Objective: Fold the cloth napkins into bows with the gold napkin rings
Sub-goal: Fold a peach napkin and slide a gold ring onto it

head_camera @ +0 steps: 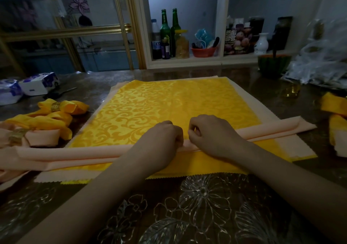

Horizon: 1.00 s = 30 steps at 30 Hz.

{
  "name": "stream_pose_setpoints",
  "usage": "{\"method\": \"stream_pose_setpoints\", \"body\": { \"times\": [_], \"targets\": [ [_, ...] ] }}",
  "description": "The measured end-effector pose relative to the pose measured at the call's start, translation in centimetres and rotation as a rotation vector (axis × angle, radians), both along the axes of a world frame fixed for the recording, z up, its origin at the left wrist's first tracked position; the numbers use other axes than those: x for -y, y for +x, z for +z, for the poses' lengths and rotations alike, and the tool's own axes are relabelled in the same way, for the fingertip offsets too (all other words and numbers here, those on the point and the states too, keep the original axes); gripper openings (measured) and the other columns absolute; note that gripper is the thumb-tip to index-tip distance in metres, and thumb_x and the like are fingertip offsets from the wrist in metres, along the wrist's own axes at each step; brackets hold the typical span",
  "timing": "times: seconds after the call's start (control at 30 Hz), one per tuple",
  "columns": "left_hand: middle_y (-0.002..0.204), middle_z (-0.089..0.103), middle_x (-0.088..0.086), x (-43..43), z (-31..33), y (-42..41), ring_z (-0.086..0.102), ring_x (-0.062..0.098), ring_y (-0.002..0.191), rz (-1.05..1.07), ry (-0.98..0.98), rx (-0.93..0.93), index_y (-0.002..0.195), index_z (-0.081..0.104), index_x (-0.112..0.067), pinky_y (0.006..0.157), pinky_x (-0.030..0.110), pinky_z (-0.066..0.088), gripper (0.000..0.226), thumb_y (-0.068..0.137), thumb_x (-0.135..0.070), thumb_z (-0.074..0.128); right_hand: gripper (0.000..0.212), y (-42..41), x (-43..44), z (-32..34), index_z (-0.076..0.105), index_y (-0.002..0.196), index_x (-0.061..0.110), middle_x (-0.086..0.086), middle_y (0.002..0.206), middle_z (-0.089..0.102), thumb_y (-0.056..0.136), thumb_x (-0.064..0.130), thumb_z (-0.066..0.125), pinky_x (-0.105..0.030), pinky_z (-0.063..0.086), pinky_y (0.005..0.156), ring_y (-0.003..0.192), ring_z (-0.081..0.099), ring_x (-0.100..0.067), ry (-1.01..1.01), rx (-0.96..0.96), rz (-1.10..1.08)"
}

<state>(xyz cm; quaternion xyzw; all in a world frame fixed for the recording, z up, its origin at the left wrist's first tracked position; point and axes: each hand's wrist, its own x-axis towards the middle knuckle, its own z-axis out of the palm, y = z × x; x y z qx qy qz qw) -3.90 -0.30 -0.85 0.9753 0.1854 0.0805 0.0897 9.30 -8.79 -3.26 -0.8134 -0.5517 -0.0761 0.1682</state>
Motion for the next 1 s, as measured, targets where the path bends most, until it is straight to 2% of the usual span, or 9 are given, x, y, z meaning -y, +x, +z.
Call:
{"method": "stream_pose_setpoints", "body": {
  "times": [0.07,0.2,0.33,0.47,0.6,0.73,0.77,0.87,1.0],
  "targets": [
    [0.103,0.052,0.001,-0.2,-0.5,0.3,0.052,0.018,0.094,0.014,-0.037,0.023,0.104,0.061,-0.018,0.072,0.024,0.037,0.015,0.095,-0.019,0.048,0.024,-0.1,-0.1,-0.2,0.060,0.103,0.016,-0.002,0.098,0.055,0.096,0.029,0.041,-0.032,0.039,0.076,0.095,0.051,-0.020,-0.015,0.065,0.032],
    [0.107,0.058,0.002,-0.3,-1.5,0.8,0.054,0.020,0.099,0.084,-0.033,0.056,0.119,0.050,-0.018,0.073,0.026,0.036,0.028,0.094,-0.032,0.050,0.052,-0.1,-0.3,-1.3,0.050,0.127,0.019,-0.004,0.127,0.050,0.094,0.038,0.014,-0.036,0.031,0.096,0.116,0.044,-0.021,-0.146,0.083,0.085],
    [0.125,0.046,0.004,-0.1,-2.3,1.3,0.043,0.022,0.117,0.064,0.174,0.071,0.129,0.043,-0.017,0.088,0.030,0.036,0.032,0.098,-0.026,0.040,0.047,0.4,-0.6,-2.0,0.029,0.145,0.021,-0.005,0.154,0.025,0.102,0.037,0.020,-0.037,0.016,0.114,0.142,0.019,-0.019,-0.223,-0.036,0.032],
    [0.151,0.025,0.003,-0.9,-3.8,1.5,0.019,0.018,0.141,-0.034,0.016,-0.011,0.145,0.022,-0.018,0.113,0.037,0.014,0.044,0.101,-0.024,0.029,0.053,0.2,-0.7,-1.7,0.019,0.149,0.020,-0.005,0.158,0.012,0.101,0.041,0.019,-0.040,0.008,0.118,0.145,0.009,-0.019,-0.296,-0.072,-0.036],
    [0.156,0.017,0.008,-1.7,-5.2,2.3,0.013,0.021,0.144,0.006,0.044,-0.085,0.148,0.017,-0.012,0.116,0.038,0.013,0.057,0.100,-0.042,0.013,0.061,0.5,0.3,-1.5,0.015,0.151,0.022,-0.003,0.159,0.005,0.098,0.054,0.016,-0.041,0.003,0.117,0.146,0.003,-0.019,-0.315,-0.118,-0.116],
    [0.157,0.015,0.008,-2.3,-5.6,2.5,0.009,0.024,0.145,-0.040,0.122,-0.170,0.148,0.022,-0.020,0.116,0.043,0.013,0.091,0.076,-0.065,-0.013,0.061,2.9,3.5,-1.4,0.011,0.151,0.023,-0.002,0.160,0.002,0.098,0.054,0.015,-0.041,0.003,0.116,0.146,0.001,-0.021,-0.311,-0.162,-0.222],
    [0.156,0.016,0.007,-2.3,-5.5,2.3,0.010,0.024,0.145,-0.050,0.121,-0.180,0.148,0.022,-0.021,0.116,0.042,0.014,0.091,0.076,-0.066,-0.012,0.060,3.7,4.5,-1.5,0.010,0.151,0.023,-0.003,0.160,0.002,0.099,0.052,0.015,-0.040,0.004,0.116,0.146,0.002,-0.022,-0.317,-0.169,-0.252],
    [0.150,0.033,0.004,-1.4,-4.7,1.9,0.028,0.021,0.138,-0.014,-0.007,-0.025,0.143,0.029,-0.020,0.112,0.035,0.022,0.056,0.098,-0.051,0.020,0.061,6.2,7.2,-1.7,0.006,0.152,0.025,-0.004,0.160,-0.001,0.098,0.053,0.011,-0.042,0.004,0.116,0.146,0.001,-0.025,-0.382,-0.185,-0.349],
    [0.125,0.054,0.000,-0.4,-4.1,1.5,0.051,0.020,0.116,-0.094,-0.106,0.151,0.123,0.048,-0.020,0.097,0.035,0.038,0.027,0.098,-0.032,0.041,0.069,8.2,10.3,-1.7,0.006,0.151,0.022,-0.012,0.159,-0.004,0.094,0.061,0.011,-0.045,-0.002,0.116,0.146,-0.005,-0.030,-0.382,-0.189,-0.529]
  ]
}}
